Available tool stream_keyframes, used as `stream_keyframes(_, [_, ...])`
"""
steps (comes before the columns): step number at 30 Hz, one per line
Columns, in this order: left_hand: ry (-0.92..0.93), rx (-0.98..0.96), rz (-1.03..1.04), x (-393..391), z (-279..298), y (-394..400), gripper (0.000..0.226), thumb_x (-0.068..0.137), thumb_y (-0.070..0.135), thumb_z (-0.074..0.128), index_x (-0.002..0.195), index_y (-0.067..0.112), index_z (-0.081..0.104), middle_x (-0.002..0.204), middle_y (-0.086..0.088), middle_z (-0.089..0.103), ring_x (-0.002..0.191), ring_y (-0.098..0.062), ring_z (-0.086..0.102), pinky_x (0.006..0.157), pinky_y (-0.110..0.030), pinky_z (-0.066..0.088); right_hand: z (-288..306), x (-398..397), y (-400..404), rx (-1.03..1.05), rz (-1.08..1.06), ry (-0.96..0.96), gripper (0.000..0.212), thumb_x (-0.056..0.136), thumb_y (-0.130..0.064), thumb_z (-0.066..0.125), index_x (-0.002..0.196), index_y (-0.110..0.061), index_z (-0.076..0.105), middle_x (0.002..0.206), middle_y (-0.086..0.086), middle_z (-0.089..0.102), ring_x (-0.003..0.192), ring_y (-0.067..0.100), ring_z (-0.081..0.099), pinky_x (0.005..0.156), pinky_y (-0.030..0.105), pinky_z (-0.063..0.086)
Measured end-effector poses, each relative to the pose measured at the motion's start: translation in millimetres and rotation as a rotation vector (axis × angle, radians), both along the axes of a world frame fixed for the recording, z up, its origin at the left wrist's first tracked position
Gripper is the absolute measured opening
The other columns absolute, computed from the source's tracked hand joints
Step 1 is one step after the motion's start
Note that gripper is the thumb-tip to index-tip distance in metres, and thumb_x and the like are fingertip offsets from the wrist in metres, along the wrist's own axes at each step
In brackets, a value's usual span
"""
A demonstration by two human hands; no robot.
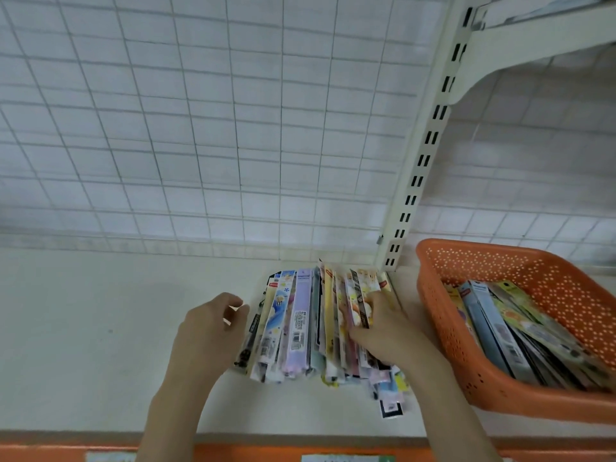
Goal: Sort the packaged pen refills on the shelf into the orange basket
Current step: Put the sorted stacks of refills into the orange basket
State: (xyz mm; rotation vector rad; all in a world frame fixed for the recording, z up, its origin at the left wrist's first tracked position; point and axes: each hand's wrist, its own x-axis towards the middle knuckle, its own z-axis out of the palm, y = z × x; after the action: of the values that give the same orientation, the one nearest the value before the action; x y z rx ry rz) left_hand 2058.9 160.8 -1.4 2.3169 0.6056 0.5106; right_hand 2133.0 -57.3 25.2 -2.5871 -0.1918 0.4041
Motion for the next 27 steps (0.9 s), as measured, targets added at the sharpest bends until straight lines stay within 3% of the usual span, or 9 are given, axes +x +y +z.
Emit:
stream_keyframes(4, [0.074, -0.036, -0.02, 0, -1, -1, 0.027, 0.092, 0.031, 0.05, 0.114, 0.017, 0.059, 0.088, 0.004, 0.06, 0.077, -0.019, 0.06, 0.069, -0.027, 0.044, -1, -2, -3, 0.102, -0.015, 0.022, 0.055, 0.088, -0.025, 0.056, 0.136, -0.025, 0.029, 0.074, -0.008, 0.046, 0.049, 0.006, 0.042, 0.041, 0.019, 0.028])
stream_keyframes(7, [0.146, -0.038, -0.029, 1, 1, -5, 0.038, 0.092, 0.039, 0.047, 0.123, 0.018, 0.052, 0.102, 0.001, 0.06, 0.091, -0.021, 0.06, 0.081, -0.033, 0.049, -2, -1, -10, 0.208, -0.046, 0.013, 0.055, 0.087, -0.014, 0.054, 0.134, -0.028, 0.03, 0.064, -0.003, 0.041, 0.039, 0.007, 0.036, 0.039, 0.02, 0.029])
stream_keyframes(10, [0.25, -0.026, -0.037, 6, 6, -12, 0.055, 0.091, 0.049, 0.043, 0.133, 0.015, 0.042, 0.118, -0.008, 0.057, 0.107, -0.025, 0.055, 0.09, -0.034, 0.043, -2, 1, -16, 0.284, -0.063, -0.022, 0.058, 0.085, -0.009, 0.053, 0.133, -0.031, 0.028, 0.056, -0.002, 0.037, 0.033, 0.006, 0.03, 0.039, 0.022, 0.029])
stream_keyframes(14, [0.414, -0.033, -0.063, 15, 10, -28, 0.089, 0.077, 0.071, 0.044, 0.141, 0.013, 0.026, 0.132, -0.012, 0.047, 0.121, -0.03, 0.046, 0.099, -0.04, 0.04, -2, 1, -21, 0.332, -0.056, -0.057, 0.059, 0.085, -0.005, 0.054, 0.132, -0.031, 0.029, 0.053, -0.001, 0.037, 0.027, 0.004, 0.028, 0.034, 0.019, 0.027])
stream_keyframes(17, [0.529, 0.067, -0.117, 23, 12, -44, 0.103, 0.065, 0.079, 0.05, 0.139, 0.014, 0.022, 0.128, -0.013, 0.043, 0.12, -0.033, 0.044, 0.099, -0.043, 0.043, 2, 1, -25, 0.342, -0.056, -0.115, 0.059, 0.086, -0.007, 0.058, 0.131, -0.032, 0.029, 0.06, 0.001, 0.041, 0.031, 0.003, 0.033, 0.033, 0.012, 0.028])
stream_keyframes(22, [0.518, -0.072, -0.168, 31, 19, -58, 0.088, 0.063, 0.054, 0.075, 0.128, 0.014, 0.03, 0.109, -0.008, 0.04, 0.104, -0.029, 0.051, 0.081, -0.033, 0.046, 5, 3, -29, 0.351, -0.023, -0.204, 0.058, 0.086, -0.013, 0.059, 0.131, -0.037, 0.03, 0.09, 0.007, 0.053, 0.049, 0.012, 0.043, 0.036, 0.012, 0.032])
stream_keyframes(27, [0.403, -0.175, -0.123, 30, 16, -60, 0.055, 0.071, 0.03, 0.076, 0.103, 0.01, 0.036, 0.095, -0.007, 0.053, 0.085, -0.026, 0.057, 0.064, -0.029, 0.046, -1, -1, -29, 0.36, 0.025, -0.289, 0.061, 0.087, -0.014, 0.06, 0.132, -0.039, 0.028, 0.11, 0.0, 0.049, 0.046, 0.006, 0.041, 0.046, 0.014, 0.032])
